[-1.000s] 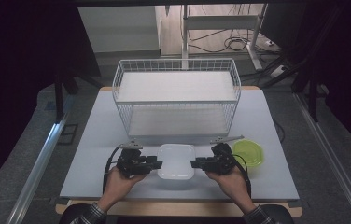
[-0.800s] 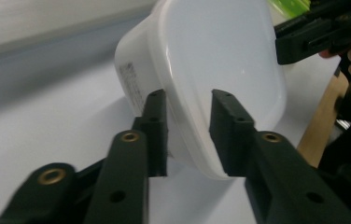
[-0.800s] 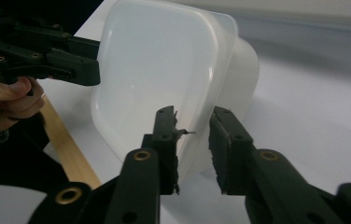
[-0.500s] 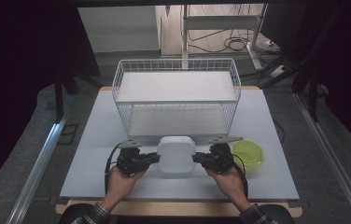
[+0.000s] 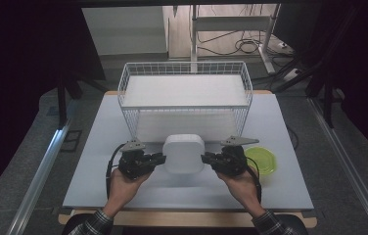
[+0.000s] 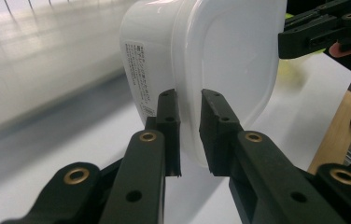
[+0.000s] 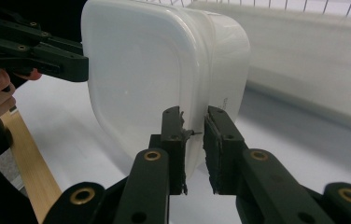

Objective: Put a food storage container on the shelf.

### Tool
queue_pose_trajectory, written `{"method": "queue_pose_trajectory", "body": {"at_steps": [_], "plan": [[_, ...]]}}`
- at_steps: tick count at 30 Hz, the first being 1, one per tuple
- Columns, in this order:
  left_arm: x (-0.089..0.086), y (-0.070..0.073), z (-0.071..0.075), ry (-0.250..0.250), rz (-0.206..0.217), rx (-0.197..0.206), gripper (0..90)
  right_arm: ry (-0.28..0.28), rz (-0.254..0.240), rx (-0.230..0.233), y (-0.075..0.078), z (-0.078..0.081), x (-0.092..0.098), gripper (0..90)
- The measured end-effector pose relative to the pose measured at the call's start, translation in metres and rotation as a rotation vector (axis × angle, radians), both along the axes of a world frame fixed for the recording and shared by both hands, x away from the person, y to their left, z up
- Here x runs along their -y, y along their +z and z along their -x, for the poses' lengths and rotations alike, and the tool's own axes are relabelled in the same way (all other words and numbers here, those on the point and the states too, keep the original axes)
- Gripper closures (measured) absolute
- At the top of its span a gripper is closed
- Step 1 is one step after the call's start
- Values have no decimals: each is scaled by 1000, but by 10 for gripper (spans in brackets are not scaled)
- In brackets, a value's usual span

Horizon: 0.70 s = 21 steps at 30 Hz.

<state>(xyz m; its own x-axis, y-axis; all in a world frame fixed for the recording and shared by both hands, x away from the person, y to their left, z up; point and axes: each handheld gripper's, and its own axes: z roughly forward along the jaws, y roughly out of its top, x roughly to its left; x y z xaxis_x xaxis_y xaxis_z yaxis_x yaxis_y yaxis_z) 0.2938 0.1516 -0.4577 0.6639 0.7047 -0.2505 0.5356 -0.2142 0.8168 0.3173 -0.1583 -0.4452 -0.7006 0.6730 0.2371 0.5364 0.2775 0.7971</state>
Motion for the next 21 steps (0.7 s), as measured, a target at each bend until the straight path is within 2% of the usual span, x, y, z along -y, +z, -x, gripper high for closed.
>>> {"method": "queue_pose_trajectory", "body": {"at_steps": [5,6,12,21], "plan": [[-1,16,-3,2,-6,28,788,1,-8,42,16,-3,-1,786],[-1,19,-4,3,-8,36,787,3,-9,59,23,-4,-1,786],[-3,37,-6,9,-5,73,787,10,-20,79,39,-8,-2,787],[-8,62,-12,19,4,102,787,23,-54,90,59,-20,-4,786]]}}
